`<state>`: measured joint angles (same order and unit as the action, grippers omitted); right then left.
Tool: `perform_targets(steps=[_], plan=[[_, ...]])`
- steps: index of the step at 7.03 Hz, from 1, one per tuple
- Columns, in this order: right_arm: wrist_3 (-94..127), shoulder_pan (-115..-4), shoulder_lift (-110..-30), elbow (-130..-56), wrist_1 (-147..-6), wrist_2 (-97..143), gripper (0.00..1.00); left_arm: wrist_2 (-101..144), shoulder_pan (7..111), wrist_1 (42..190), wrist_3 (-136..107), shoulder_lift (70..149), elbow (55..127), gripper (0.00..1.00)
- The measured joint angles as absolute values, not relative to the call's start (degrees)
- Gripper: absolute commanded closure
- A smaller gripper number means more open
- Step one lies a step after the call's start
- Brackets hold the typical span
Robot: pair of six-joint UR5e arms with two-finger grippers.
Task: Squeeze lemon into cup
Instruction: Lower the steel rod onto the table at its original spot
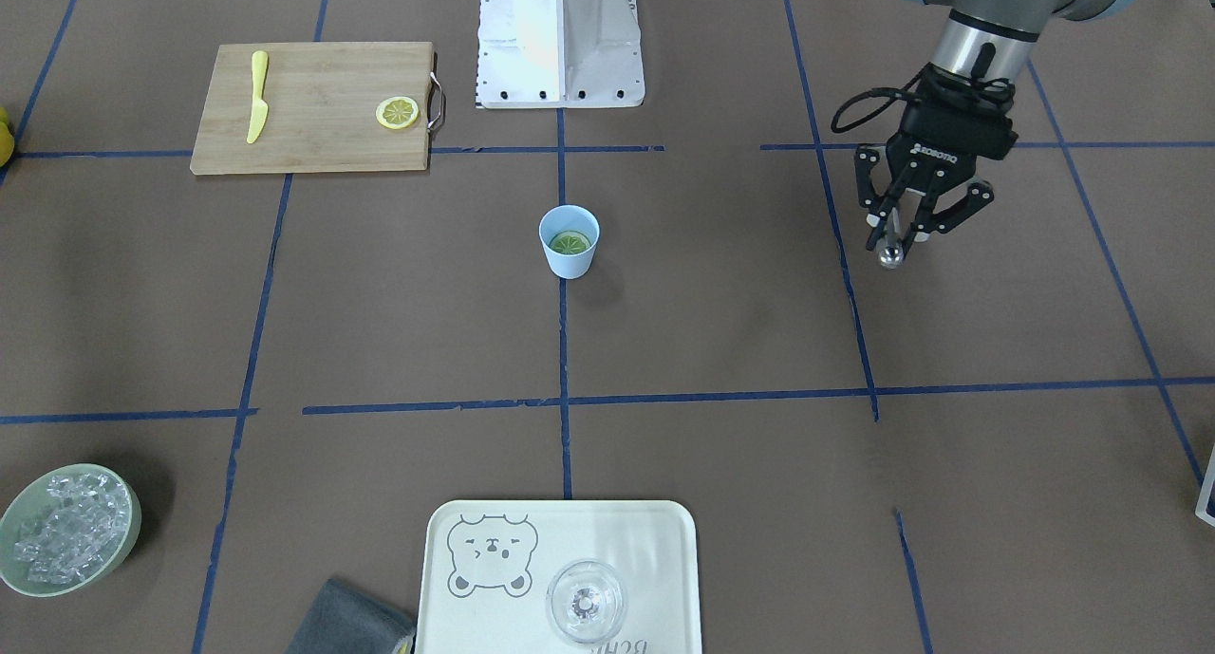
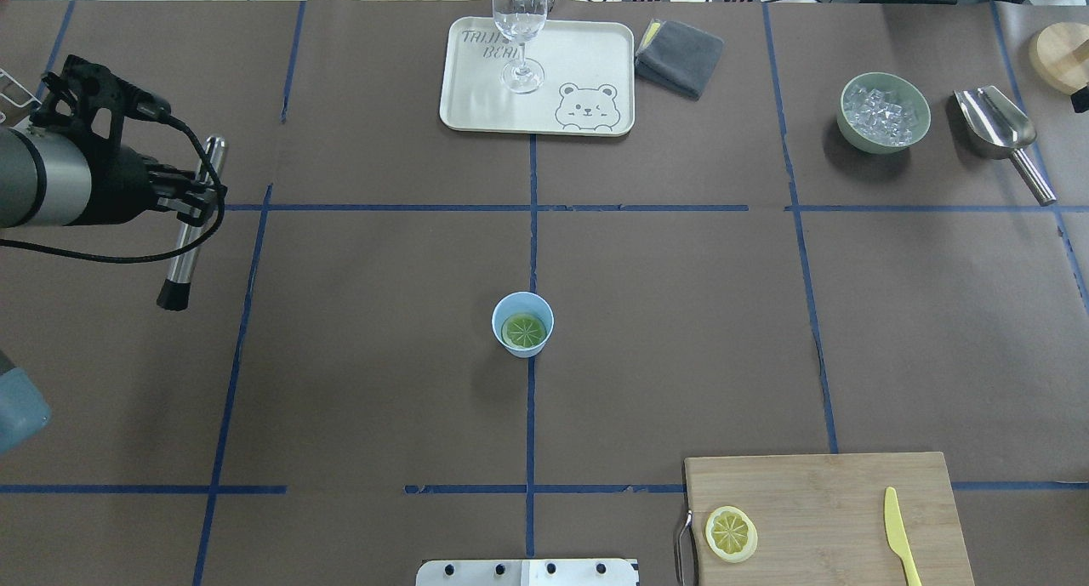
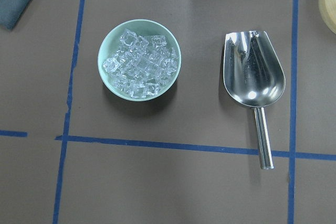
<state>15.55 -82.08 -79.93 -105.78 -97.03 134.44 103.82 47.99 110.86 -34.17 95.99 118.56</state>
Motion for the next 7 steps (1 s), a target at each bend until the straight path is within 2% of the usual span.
perform_targets(steps=[7], plan=[[15.59, -82.09, -80.82, -107.37, -97.10, 134.38, 0.00, 111.76, 54.13, 95.67, -36.42, 96.33, 104.69, 1.00]])
